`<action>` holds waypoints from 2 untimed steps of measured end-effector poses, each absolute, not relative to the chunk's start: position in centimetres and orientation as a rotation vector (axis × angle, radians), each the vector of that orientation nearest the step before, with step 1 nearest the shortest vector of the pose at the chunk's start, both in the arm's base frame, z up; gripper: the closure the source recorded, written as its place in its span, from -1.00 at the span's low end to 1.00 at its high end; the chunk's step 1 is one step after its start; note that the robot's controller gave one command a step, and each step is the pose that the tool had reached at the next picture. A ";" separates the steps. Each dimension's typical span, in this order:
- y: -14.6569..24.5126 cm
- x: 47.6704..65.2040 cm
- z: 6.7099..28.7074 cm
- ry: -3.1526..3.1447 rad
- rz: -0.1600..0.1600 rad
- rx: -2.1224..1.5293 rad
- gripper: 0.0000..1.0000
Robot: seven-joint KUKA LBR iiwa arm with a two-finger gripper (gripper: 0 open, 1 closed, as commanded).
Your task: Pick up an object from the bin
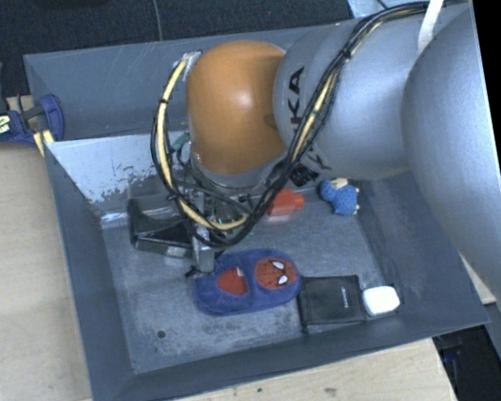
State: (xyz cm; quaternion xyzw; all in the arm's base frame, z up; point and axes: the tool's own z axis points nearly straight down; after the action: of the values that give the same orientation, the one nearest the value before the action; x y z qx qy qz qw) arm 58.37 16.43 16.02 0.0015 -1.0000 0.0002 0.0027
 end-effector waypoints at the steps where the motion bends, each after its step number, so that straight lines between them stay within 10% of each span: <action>1: 14.3 61.1 8.5 -3.100 0.003 -0.491 -1.00; 2: 14.5 61.3 9.0 -3.108 -0.004 -0.491 1.00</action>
Offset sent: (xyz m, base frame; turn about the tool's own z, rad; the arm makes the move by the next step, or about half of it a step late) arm 0.0278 -0.0199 -0.0727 0.3173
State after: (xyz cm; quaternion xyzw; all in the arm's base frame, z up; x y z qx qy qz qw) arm 61.32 14.45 8.95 -0.1561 -0.9877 -0.0013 -0.0024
